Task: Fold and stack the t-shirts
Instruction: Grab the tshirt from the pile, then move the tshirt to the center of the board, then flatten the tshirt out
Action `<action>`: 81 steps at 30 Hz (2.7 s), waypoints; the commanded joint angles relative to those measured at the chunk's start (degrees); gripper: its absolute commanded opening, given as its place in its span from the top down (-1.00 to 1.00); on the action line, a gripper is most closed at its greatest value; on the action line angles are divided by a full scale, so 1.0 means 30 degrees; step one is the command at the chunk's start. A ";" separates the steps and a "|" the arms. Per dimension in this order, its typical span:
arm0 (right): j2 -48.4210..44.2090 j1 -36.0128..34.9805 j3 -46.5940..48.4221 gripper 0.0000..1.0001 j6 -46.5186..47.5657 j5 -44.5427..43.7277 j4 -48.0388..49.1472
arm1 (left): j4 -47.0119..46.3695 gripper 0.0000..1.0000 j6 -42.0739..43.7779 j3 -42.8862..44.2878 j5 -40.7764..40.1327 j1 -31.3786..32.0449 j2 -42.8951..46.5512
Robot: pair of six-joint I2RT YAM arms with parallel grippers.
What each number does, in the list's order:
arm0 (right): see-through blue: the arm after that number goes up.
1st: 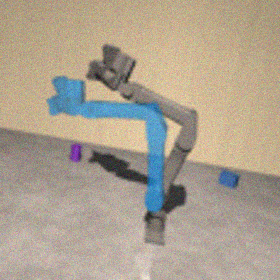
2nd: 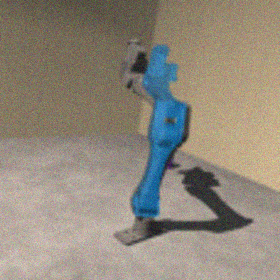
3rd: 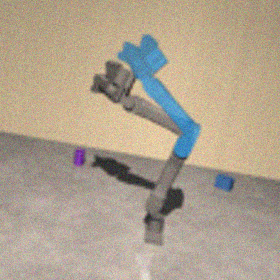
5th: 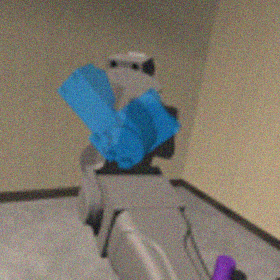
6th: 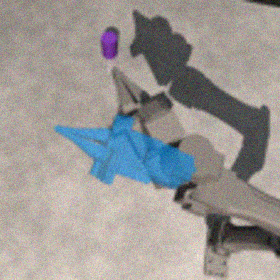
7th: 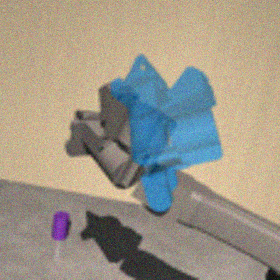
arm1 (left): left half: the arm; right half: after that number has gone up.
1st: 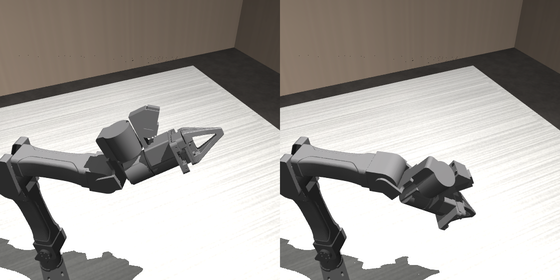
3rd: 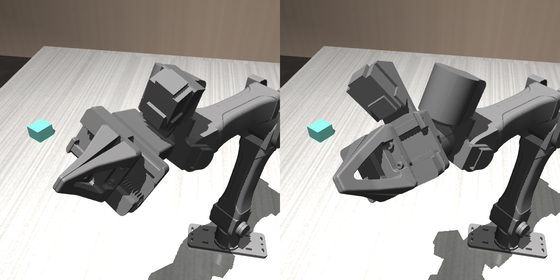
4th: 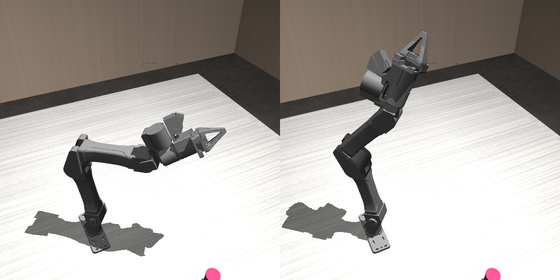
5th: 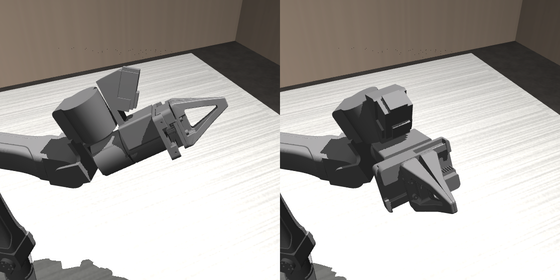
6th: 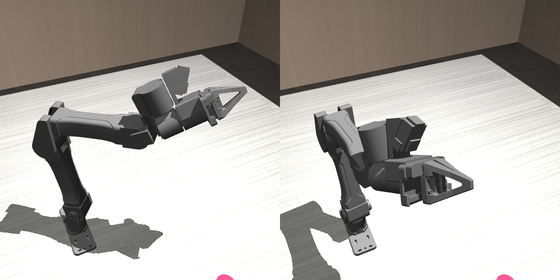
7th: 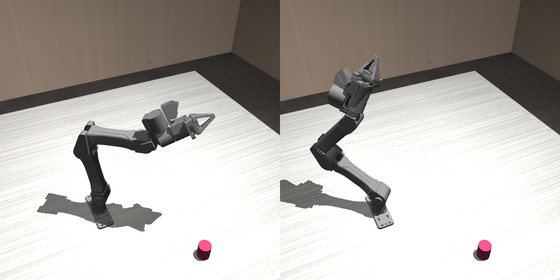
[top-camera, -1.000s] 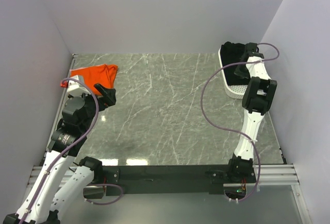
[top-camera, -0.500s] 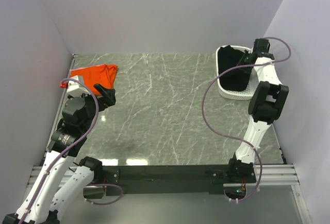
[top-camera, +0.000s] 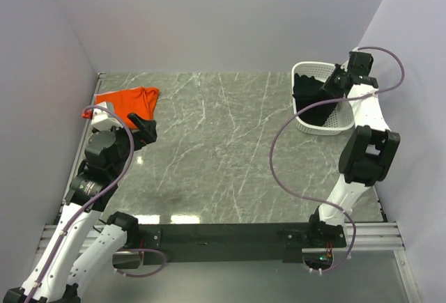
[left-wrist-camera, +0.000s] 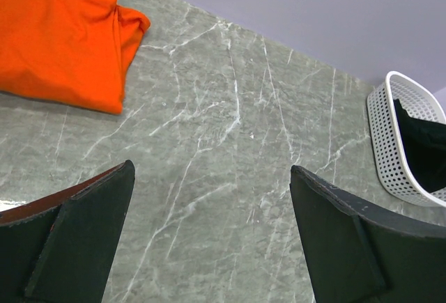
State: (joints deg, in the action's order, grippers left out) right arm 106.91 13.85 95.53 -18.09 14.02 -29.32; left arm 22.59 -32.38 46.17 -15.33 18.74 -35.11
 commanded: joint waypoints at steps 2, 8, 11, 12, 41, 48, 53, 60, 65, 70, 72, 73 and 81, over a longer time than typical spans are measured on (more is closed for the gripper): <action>-0.4665 -0.0601 -0.1341 1.00 -0.0884 0.0191 0.3177 | -0.0293 -0.99 0.0130 0.0283 -0.0134 0.0081 -0.0131; -0.8535 -0.1799 -0.1668 1.00 -0.0828 -0.0630 0.3594 | -0.0381 -0.99 0.0130 0.0166 -0.0104 0.0081 0.0044; -0.9386 -0.2824 -0.0498 1.00 -0.0156 -0.0660 0.2485 | -0.0381 -0.99 0.0100 0.0166 -0.0162 0.0081 0.0045; -0.9649 -0.3785 -0.0175 1.00 0.0079 -0.0805 0.2189 | -0.0410 -0.99 0.0100 0.0166 -0.0163 0.0081 0.0073; -0.3182 -0.7517 -0.3746 -0.74 0.1488 -0.2889 -0.0395 | -0.0791 -0.93 0.0334 0.0400 0.0161 0.2041 -0.3262; -0.0396 -0.6813 -0.3336 -0.74 0.1488 -0.2592 -0.0948 | -0.1698 -0.91 -0.0045 -0.0215 0.0393 0.3711 -0.4788; -0.0217 -0.6111 -0.4418 -0.74 0.1283 -0.3733 -0.0569 | -0.3101 -0.91 -0.0719 -0.0829 0.1211 0.5615 -0.5987; -0.0890 -0.5349 -0.5444 -0.74 0.1166 -0.5283 -0.0481 | -0.4862 -0.91 -0.1423 -0.1533 0.0518 0.9362 -0.7688; -0.1680 -0.4997 -0.5767 -0.75 0.1282 -0.5553 -0.0451 | -0.4981 -0.91 -0.2476 -0.1592 -0.1040 1.2558 -0.9677; -0.3467 -0.6046 -0.7289 -0.74 0.1137 -0.3358 0.0544 | -0.5040 -0.91 -0.3677 -0.1622 -0.2092 1.4052 -1.1203; -0.4112 -0.6605 -0.7931 -0.73 0.1107 -0.3151 0.0662 | -0.4981 -0.90 -0.3796 -0.1360 -0.2417 1.4318 -1.2169; -0.4230 -0.6956 -0.8168 -0.73 0.1049 -0.3121 0.0691 | -0.4952 -0.90 -0.3883 -0.1213 -0.2476 1.4522 -1.2492; -0.4935 -0.8540 -1.1009 -0.69 0.0317 -0.1482 0.2594 | -0.3954 -0.89 -0.3184 0.0954 -0.4235 1.5519 -1.5511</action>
State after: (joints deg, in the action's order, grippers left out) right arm 93.41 -11.31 64.82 -15.68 7.05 -25.54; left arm 11.29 -42.68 44.80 -24.32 64.23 -80.62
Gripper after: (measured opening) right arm 0.847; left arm 0.950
